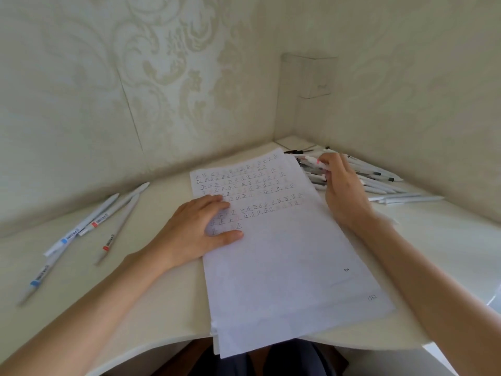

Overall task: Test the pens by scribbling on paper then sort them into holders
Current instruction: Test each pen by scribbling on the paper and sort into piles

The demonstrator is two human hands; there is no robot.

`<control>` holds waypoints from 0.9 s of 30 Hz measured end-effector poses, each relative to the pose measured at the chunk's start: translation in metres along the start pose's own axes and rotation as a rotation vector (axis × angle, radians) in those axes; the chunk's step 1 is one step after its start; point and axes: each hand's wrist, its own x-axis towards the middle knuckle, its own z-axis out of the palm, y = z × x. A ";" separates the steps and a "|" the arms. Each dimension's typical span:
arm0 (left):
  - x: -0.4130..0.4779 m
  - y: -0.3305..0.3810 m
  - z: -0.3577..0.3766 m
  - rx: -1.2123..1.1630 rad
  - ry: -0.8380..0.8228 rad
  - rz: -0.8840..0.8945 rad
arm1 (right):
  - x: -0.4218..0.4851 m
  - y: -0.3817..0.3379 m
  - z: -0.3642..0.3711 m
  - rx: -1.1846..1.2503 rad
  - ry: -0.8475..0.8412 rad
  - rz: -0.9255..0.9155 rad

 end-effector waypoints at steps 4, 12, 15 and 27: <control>-0.003 0.005 -0.010 0.010 -0.001 -0.003 | 0.000 -0.051 0.003 0.006 0.012 -0.147; -0.010 0.002 -0.010 0.075 -0.081 0.000 | -0.014 -0.088 0.051 -0.045 0.013 -0.308; -0.008 0.001 -0.007 0.072 -0.073 -0.004 | -0.019 -0.087 0.047 -0.013 0.019 -0.359; -0.010 0.003 -0.008 0.104 -0.064 0.005 | -0.008 -0.093 0.019 0.340 0.250 -0.316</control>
